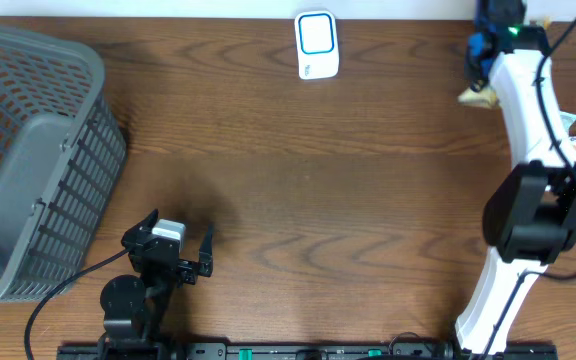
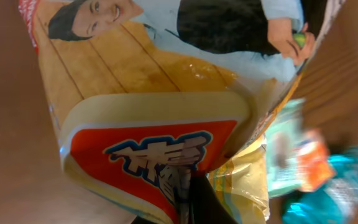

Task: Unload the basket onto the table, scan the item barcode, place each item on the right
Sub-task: 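Carry the snack bag to the right table edge and release it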

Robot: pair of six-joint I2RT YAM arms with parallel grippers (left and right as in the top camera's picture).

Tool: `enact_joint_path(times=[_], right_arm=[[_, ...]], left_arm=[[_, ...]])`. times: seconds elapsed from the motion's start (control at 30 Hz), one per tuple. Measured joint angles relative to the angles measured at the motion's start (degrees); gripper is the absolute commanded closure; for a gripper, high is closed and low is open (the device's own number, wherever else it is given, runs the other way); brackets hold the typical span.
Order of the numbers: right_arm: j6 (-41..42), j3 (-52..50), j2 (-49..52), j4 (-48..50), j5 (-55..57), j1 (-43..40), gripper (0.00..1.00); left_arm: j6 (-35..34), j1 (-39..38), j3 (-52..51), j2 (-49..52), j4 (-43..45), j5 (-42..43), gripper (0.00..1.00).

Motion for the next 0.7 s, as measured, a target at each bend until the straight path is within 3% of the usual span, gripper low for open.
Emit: enact_joint_path(times=[0.23,0.7], right_arm=[[-3.4,-2.1,9.7,-0.7,-10.6,-9.0,0.99],[-4.6,-0.8,10.0,-0.3,-15.2,-22.5,0.99]], left_arm=[[0.0,0.0,0.0,0.0,0.0,0.0,0.02],[0.0,0.0,0.0,0.0,0.0,0.0,0.02]])
